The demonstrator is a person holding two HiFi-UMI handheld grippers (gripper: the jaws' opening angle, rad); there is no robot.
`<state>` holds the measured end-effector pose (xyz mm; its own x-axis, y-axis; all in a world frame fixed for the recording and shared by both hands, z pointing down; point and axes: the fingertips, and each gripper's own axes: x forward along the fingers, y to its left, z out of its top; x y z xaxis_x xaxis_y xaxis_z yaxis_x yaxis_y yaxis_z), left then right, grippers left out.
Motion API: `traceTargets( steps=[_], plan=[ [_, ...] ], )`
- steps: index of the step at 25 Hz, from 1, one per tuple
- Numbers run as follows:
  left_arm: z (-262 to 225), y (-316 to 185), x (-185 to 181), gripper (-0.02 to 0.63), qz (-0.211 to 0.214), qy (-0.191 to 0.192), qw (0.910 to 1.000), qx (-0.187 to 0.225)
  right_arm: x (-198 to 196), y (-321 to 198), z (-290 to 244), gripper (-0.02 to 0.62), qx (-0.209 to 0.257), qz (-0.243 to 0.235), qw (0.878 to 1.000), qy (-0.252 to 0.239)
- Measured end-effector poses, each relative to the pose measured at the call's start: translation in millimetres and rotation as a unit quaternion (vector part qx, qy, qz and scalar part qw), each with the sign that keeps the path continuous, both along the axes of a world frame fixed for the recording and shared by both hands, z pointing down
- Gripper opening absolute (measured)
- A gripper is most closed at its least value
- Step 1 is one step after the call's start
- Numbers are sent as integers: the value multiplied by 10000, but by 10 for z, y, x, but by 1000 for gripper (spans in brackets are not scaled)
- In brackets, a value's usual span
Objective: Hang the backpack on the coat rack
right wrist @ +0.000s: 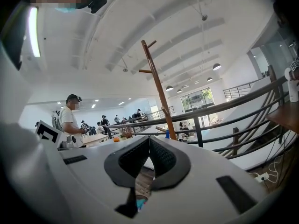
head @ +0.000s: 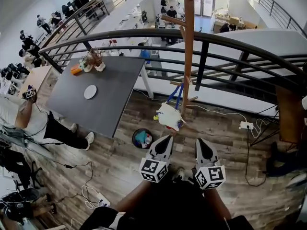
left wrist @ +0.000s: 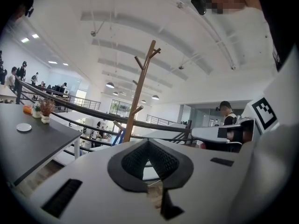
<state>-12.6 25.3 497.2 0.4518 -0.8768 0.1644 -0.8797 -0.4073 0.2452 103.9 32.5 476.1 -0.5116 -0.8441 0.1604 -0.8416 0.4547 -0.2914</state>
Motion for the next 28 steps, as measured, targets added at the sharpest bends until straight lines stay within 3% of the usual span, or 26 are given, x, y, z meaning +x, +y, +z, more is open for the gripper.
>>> traceTargets(
  steps=[14, 28],
  plan=[
    [-313, 234, 164, 8, 39, -136, 9991, 404, 117, 174, -181, 12, 296, -41, 9996, 12],
    [-208, 169, -114, 8, 260, -76, 9993, 264, -173, 158, -121, 12, 175, 83, 9998, 6]
  ],
)
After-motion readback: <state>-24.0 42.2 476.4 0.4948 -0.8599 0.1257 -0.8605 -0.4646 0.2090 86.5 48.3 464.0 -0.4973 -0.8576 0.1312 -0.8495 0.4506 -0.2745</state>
